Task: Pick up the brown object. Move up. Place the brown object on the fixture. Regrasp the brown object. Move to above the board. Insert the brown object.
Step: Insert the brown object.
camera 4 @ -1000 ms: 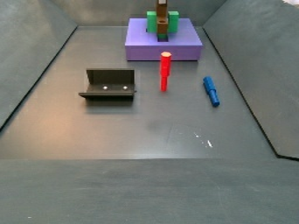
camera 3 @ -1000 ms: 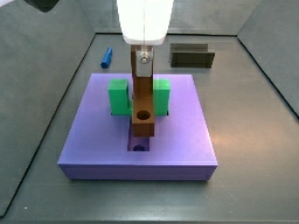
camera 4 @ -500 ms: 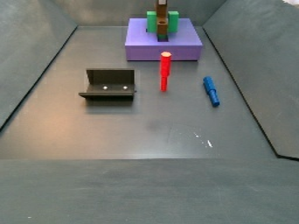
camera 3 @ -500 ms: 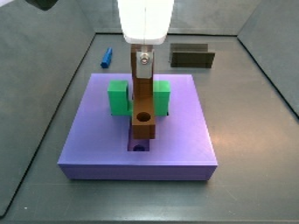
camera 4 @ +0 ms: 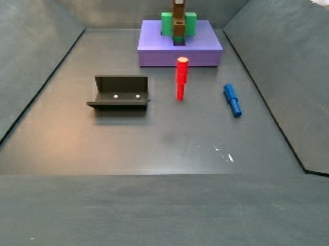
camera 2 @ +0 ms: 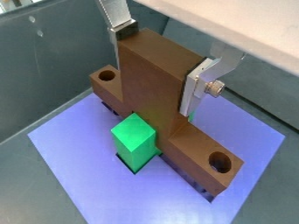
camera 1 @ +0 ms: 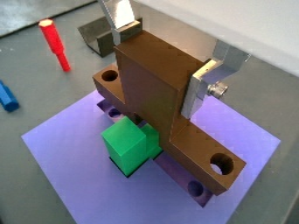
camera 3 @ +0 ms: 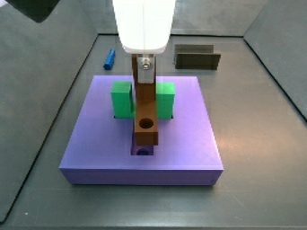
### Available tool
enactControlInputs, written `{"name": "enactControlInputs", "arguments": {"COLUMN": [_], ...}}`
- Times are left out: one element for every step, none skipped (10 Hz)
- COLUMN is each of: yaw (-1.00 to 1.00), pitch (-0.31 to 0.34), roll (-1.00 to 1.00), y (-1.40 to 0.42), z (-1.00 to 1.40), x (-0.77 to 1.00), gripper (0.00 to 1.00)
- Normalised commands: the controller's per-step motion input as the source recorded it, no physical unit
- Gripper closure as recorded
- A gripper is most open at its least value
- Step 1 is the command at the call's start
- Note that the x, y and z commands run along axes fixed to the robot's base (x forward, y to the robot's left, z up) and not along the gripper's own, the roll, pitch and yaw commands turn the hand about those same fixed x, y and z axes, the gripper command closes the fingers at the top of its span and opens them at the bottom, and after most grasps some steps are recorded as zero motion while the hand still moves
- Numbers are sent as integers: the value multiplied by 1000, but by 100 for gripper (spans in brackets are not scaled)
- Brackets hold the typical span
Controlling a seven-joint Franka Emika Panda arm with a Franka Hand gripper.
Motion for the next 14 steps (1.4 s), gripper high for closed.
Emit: {"name": "enactControlInputs", "arguments": {"yaw": [6, 0, 0, 0, 63, 106, 11, 0, 0, 0, 0, 0, 43, 6], "pitch": [0, 0, -50, -43, 0, 0, 0, 0, 3, 19, 26, 11, 0, 0], "roll": [167, 26, -16, -37, -26, -20, -21, -9, -9, -7, 0, 0, 0, 0], "y": [100, 54, 0, 0, -191, -291, -134, 0, 131, 183, 166, 106, 0, 0], "z": [-86, -160, -243, -140, 0, 71, 0, 0, 0, -3, -3, -34, -206, -206], "x": [74, 0, -66, -83, -51, -40, -37, 0, 46, 117, 131, 100, 0, 0], "gripper": [100, 100, 100, 100, 100, 100, 100, 100, 100, 100, 100, 100, 100, 100]}}
